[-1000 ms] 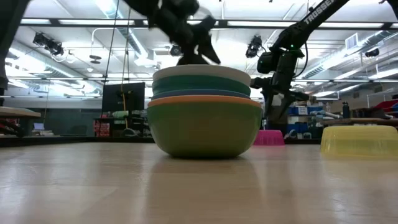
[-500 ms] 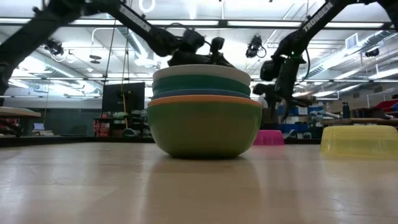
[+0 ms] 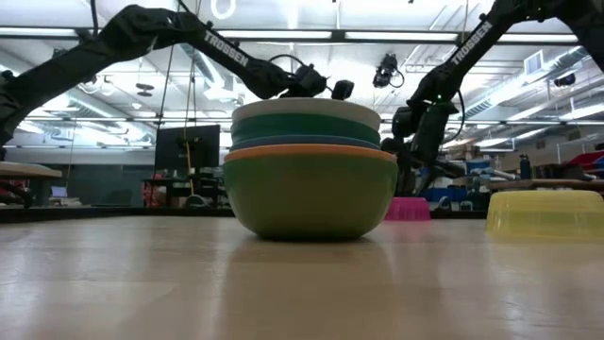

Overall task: Nest bowls inside each other
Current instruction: Adjust the pink bowl on the table

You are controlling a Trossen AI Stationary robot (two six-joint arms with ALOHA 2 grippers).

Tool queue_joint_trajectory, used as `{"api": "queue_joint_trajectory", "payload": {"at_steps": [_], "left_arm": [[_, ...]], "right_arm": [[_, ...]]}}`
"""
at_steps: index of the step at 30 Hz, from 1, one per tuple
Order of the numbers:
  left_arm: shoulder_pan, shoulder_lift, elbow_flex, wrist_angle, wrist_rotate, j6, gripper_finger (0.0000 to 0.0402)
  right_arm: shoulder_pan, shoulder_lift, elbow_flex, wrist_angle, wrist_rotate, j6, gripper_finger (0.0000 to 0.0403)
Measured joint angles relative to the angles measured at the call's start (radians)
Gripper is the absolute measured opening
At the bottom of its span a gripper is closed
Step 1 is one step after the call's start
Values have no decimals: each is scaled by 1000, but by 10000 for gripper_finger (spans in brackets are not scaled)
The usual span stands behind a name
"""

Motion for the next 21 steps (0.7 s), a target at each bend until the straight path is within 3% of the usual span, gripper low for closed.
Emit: {"api": "queue_joint_trajectory", "payload": {"at_steps": [10, 16, 21], "left_arm": [[29, -2, -6, -87, 3, 78, 186], [31, -2, -6, -177, 44, 145, 186], [30, -8, -6, -349, 95, 306, 186]], "right_arm": [[145, 5, -3, -152, -21, -64, 162], [356, -1, -6, -243, -19, -39, 162], [543, -4, 5, -225, 3, -69, 161]]}}
